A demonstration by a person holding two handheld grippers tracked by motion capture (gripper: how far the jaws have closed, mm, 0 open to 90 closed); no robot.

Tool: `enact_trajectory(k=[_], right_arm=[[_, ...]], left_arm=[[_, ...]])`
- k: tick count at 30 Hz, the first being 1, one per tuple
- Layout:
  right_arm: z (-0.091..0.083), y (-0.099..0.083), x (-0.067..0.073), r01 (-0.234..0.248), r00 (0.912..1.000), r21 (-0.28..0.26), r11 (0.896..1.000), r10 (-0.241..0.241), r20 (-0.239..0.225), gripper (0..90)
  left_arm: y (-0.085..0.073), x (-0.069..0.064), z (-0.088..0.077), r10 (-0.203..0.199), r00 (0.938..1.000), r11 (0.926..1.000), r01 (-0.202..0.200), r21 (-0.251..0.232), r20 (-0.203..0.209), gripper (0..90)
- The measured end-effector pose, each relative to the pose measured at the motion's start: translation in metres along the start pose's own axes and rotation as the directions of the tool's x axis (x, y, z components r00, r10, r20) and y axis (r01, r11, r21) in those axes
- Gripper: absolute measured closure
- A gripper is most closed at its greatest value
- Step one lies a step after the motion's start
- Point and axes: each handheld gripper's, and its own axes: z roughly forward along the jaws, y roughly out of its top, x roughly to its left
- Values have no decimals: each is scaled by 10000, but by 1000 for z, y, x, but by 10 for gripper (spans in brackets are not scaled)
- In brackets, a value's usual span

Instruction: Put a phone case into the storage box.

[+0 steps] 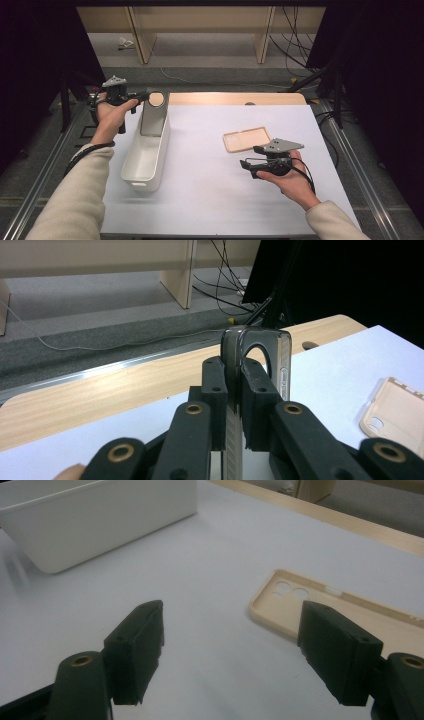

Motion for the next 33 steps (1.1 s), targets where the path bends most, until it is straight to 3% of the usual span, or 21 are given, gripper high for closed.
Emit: enact_trajectory(k=[33], right_arm=[[1, 0, -1, -6, 10000, -18, 10000, 6, -5, 276]], left_arm=[[-19, 16, 15, -393, 9984, 9978, 413, 516, -398, 806]])
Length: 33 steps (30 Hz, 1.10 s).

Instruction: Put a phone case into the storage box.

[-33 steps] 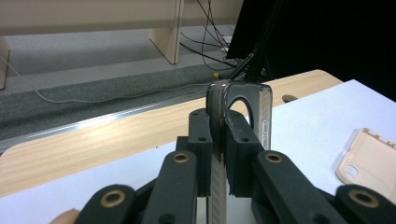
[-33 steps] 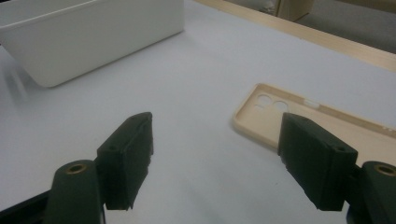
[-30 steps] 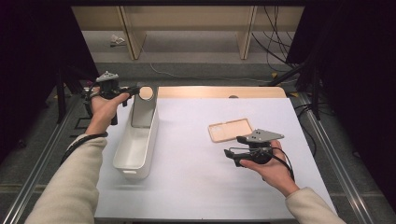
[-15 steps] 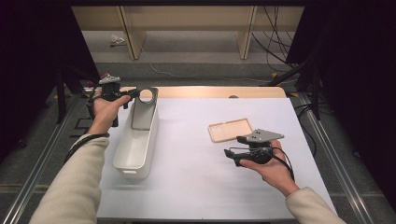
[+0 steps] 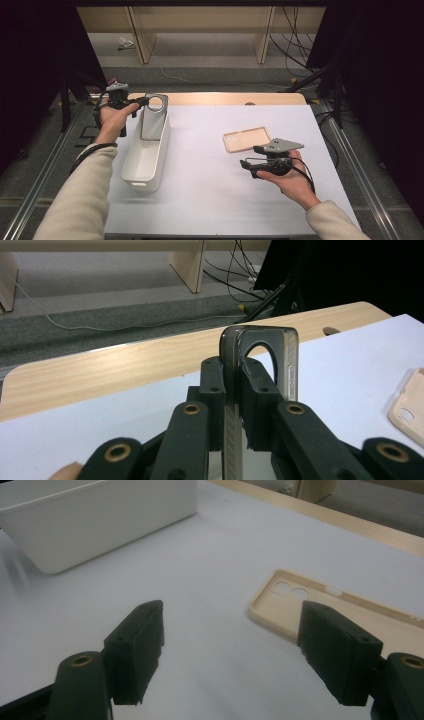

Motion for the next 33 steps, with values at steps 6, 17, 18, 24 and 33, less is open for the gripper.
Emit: enact_trajectory(k=[6, 17, 18, 24, 33], right_arm=[[0, 0, 0, -5, 10000, -3, 10000, 5, -1, 275], [0, 0, 0, 9, 10000, 20, 10000, -9, -6, 274], [0, 0, 0, 16, 10000, 15, 10000, -16, -12, 274], [0, 0, 0, 10, 10000, -2, 10000, -10, 2, 274], [0, 0, -1, 15, 10000, 12, 10000, -15, 16, 271]], left_arm=[[-2, 2, 1, 172, 9996, 9996, -167, 210, -238, 793], [-3, 2, 4, 511, 9955, 9974, -468, 553, -803, 763], [-3, 2, 5, 578, 9944, 9967, -524, 621, -888, 758], [-2, 1, 7, 747, 9905, 9945, -656, 813, -1154, 712], [1, -3, 5, 686, 9846, 9932, -522, 1039, -1607, 462]])
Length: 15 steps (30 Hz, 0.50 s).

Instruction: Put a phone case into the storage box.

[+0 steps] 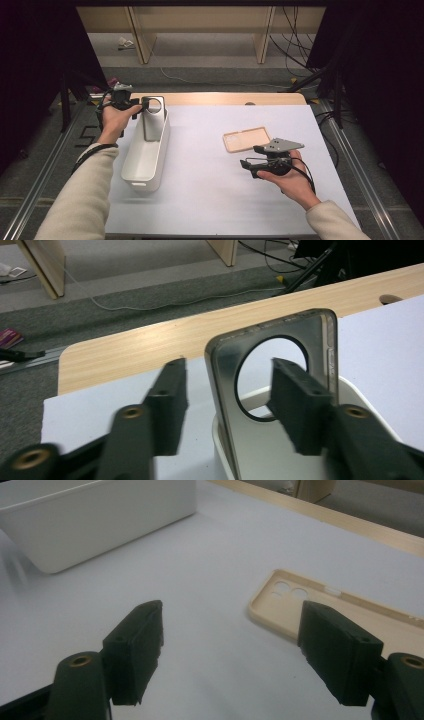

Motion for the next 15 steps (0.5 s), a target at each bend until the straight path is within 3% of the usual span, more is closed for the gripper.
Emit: enact_trajectory(k=[7, 15], right_arm=[[-1, 1, -1, -35, 10000, -11, 10000, 36, 67, 269], [-2, 1, -3, -36, 9998, -76, 10000, 38, 176, 262]], left_arm=[[3, -1, -12, -85, 9999, 10000, 84, -51, -81, 203], [4, -3, -32, 185, 9998, 9995, -186, -264, -20, 47]])
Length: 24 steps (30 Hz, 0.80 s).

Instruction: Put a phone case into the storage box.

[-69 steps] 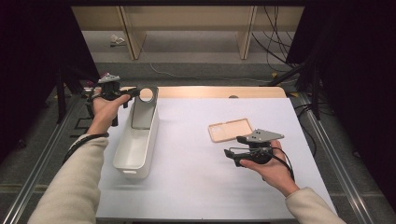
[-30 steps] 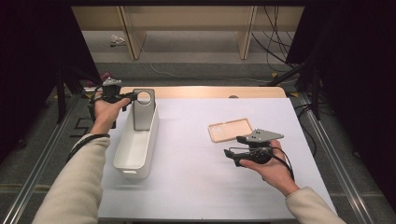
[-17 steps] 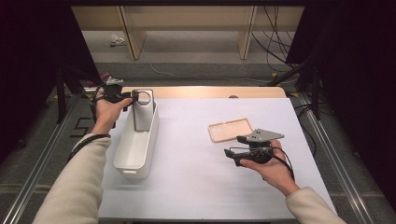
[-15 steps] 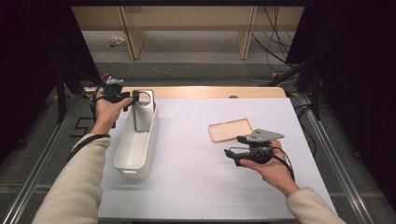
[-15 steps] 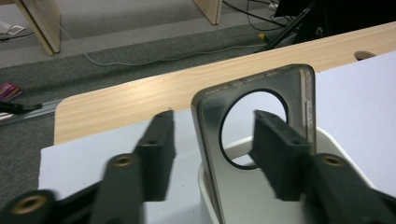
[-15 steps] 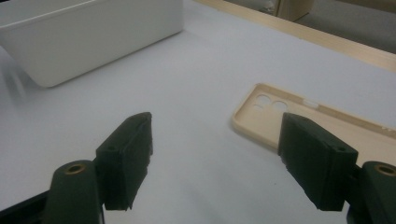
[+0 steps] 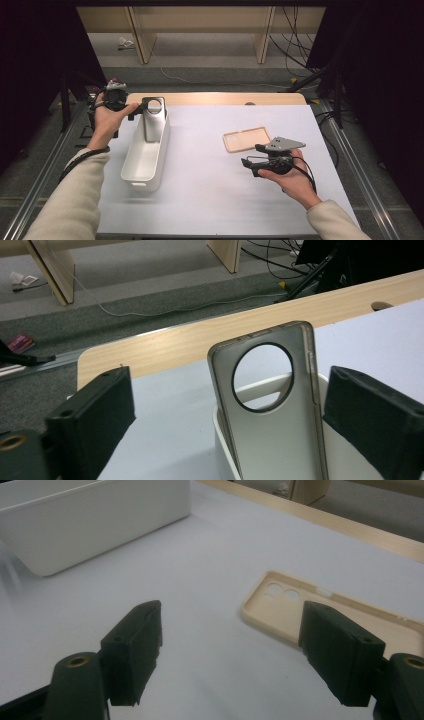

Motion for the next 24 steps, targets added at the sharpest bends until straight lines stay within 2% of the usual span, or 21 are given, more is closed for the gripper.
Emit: enact_trajectory(k=[5, 10, 16, 18, 21, 24], right_arm=[[-1, 0, -3, -47, 9999, 40, 10000, 47, 97, 255], [-2, 1, -6, -99, 9997, 75, 9999, 97, 231, 245], [-1, 0, -10, -146, 9993, 151, 9998, 141, 350, 236], [-1, 1, -12, -143, 9993, 181, 9997, 137, 357, 234], [-1, 1, -15, -163, 9988, 134, 9998, 156, 456, 232], [-1, 2, -20, -219, 9983, 115, 9997, 212, 550, 232]], left_arm=[[-6, -9, -17, 73, 9990, 9995, -60, -314, 432, 0], [-22, -22, -37, 124, 9970, 9979, -75, -640, 769, 0], [-43, -41, -66, 112, 9947, 9933, 6, -1152, 1017, 0], [-49, -49, -74, 253, 9934, 9948, -140, -1011, 1116, 0], [-59, -63, -87, 463, 9900, 9932, -314, -1119, 1335, 0], [-69, -77, -99, 507, 9865, 9912, -306, -1291, 1559, 0]])
